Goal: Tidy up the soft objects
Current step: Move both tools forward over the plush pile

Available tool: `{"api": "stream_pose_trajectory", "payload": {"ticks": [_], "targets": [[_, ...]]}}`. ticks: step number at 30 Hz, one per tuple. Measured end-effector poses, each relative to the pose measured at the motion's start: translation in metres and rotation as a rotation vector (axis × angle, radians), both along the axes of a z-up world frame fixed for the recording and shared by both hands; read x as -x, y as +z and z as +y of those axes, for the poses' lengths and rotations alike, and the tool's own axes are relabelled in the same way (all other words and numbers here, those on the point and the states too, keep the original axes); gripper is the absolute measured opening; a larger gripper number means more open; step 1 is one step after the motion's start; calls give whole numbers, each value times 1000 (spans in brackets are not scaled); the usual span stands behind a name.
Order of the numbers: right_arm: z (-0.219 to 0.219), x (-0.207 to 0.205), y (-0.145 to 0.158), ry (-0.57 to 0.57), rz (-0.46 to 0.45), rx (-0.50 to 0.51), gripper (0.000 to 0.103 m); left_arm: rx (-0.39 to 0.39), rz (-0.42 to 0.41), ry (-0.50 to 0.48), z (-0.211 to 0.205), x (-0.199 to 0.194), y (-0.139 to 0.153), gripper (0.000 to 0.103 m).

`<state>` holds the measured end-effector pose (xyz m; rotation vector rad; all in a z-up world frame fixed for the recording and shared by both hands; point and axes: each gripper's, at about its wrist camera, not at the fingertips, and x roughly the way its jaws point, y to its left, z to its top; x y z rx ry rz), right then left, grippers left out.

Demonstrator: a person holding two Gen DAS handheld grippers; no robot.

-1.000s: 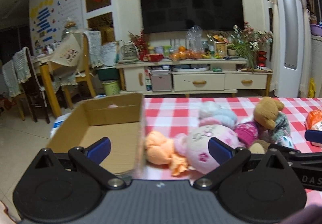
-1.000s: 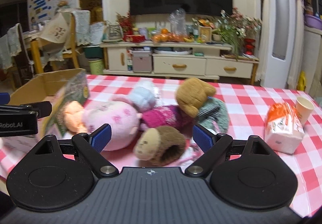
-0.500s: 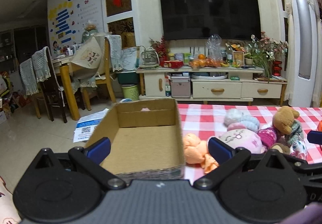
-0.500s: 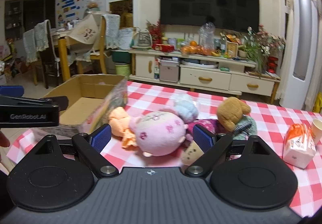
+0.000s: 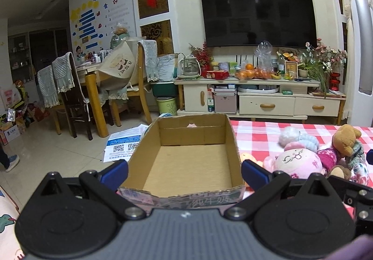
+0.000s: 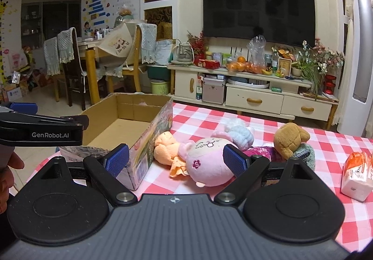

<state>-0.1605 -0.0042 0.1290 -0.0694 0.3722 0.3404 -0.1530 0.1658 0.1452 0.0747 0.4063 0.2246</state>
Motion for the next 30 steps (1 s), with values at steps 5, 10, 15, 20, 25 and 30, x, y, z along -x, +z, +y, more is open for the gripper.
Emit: {"api": "stream_pose_trajectory", "payload": {"ticks": [5, 10, 15, 20, 25, 30], "targets": [[2, 1, -1, 9, -23, 16, 103, -6, -1, 8, 3, 3, 1, 102], [-6, 3, -7, 14, -41, 21, 103, -11, 4, 7, 3, 4, 1, 102], [-20, 2, -17, -28, -18, 4, 103, -8, 5, -17, -4, 3, 0, 102], [-35, -3, -20, -90, -7, -30, 103, -10, 10, -64, -16, 1, -5, 102], [-49, -6, -27, -142, -1, -45, 103, -17, 13, -143, -36, -3, -10, 102], [-63, -10, -34, -192, 23, -74, 103, -28, 20, -216, -56, -7, -18, 102]]}}
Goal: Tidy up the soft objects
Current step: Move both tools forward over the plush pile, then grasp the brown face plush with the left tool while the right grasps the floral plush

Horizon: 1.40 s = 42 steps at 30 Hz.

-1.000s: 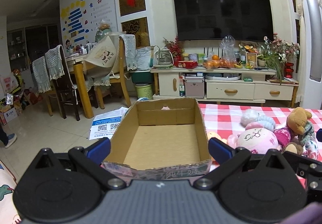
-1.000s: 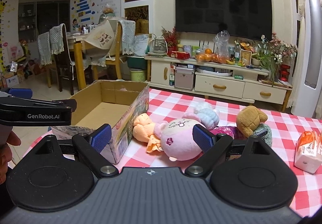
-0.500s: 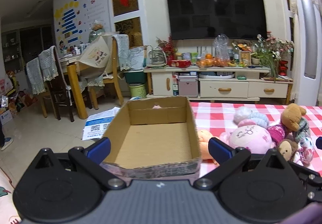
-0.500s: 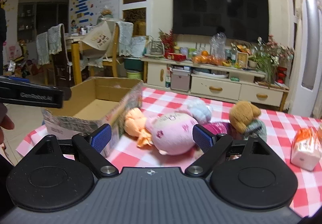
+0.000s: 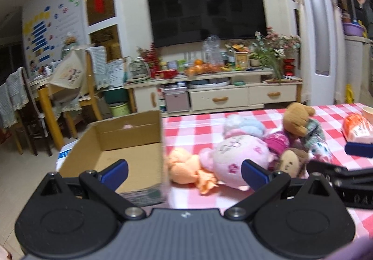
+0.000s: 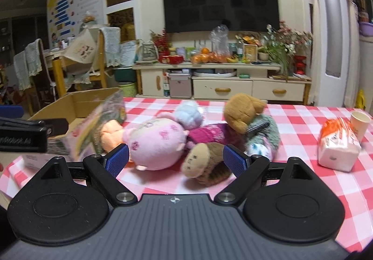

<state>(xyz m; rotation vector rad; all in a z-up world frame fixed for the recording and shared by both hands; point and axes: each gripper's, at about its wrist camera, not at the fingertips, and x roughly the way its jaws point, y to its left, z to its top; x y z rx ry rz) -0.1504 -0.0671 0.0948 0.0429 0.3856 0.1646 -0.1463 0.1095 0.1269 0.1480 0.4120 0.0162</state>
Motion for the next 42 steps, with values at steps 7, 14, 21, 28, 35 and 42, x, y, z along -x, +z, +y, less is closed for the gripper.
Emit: {"api": "stream_pose_trajectory", "payload": {"ticks": [7, 14, 21, 28, 35, 42], "targets": [[-29, -11, -5, -90, 23, -34, 103, -4, 26, -109, -27, -8, -15, 102], [-64, -27, -19, -169, 62, -90, 103, -22, 65, -255, -67, -18, -33, 102], [-89, -48, -29, -219, 114, -182, 103, -72, 131, -385, -114, -37, -60, 102], [-106, -72, -44, -200, 190, -278, 103, -97, 165, -414, -142, -73, -78, 102], [-118, -89, -52, -188, 241, -369, 103, -50, 182, -417, -149, -104, -84, 94], [-110, -99, -57, -171, 273, -382, 85, -23, 210, -456, -153, -121, -87, 77]]}}
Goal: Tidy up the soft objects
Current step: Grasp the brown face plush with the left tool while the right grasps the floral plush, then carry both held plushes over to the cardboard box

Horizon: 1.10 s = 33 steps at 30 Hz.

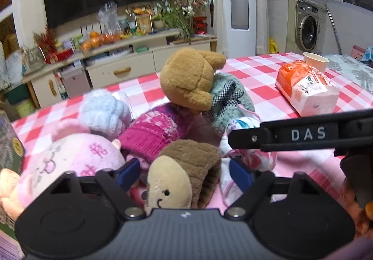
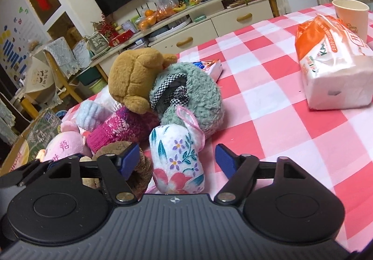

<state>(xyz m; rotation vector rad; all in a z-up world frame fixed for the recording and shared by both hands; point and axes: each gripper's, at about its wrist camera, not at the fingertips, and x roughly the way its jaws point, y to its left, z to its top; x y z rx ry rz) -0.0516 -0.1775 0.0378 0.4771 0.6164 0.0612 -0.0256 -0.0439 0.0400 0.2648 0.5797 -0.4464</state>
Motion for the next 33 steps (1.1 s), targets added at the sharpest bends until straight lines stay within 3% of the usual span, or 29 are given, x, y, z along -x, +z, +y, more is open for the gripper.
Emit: {"api": "stream_pose_trajectory", "payload": {"ticks": [3, 6, 10, 20, 33], "targets": [[1, -3, -1, -4, 5, 8, 75, 18, 43, -14, -2, -9, -2, 71], [1, -5, -3, -8, 19, 8, 63, 7, 53, -16, -3, -11, -5, 56], [4, -6, -3, -3, 28, 25, 61, 19, 73, -7, -1, -13, -3, 43], [7, -4, -1, -9, 27, 55, 56, 44, 96, 25, 10, -13, 5, 41], [13, -3, 3, -13, -5, 98, 56, 119, 51, 31, 34, -1, 32, 41]]}}
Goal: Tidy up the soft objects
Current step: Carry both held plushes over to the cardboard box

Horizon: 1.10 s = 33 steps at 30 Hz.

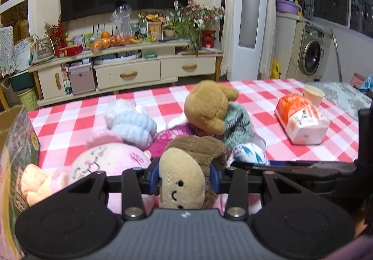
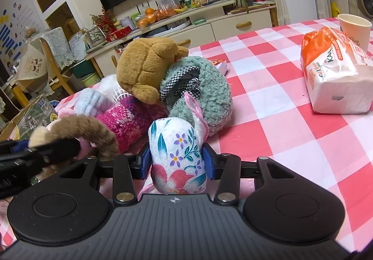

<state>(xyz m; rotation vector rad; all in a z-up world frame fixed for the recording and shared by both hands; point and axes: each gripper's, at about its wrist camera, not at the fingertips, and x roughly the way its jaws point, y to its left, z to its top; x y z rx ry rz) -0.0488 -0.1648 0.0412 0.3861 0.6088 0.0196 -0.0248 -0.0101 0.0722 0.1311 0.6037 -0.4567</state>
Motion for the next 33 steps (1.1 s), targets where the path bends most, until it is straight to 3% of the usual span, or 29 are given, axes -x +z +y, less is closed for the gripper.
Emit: {"api": "stream_pose_trajectory", "payload": {"ticks": [16, 33], "targets": [[35, 0, 23, 92, -95, 36, 56, 107, -88, 49, 47, 14, 38, 41], [86, -27, 51, 298, -147, 40, 56, 190, -140, 169, 113, 22, 59, 41]]}}
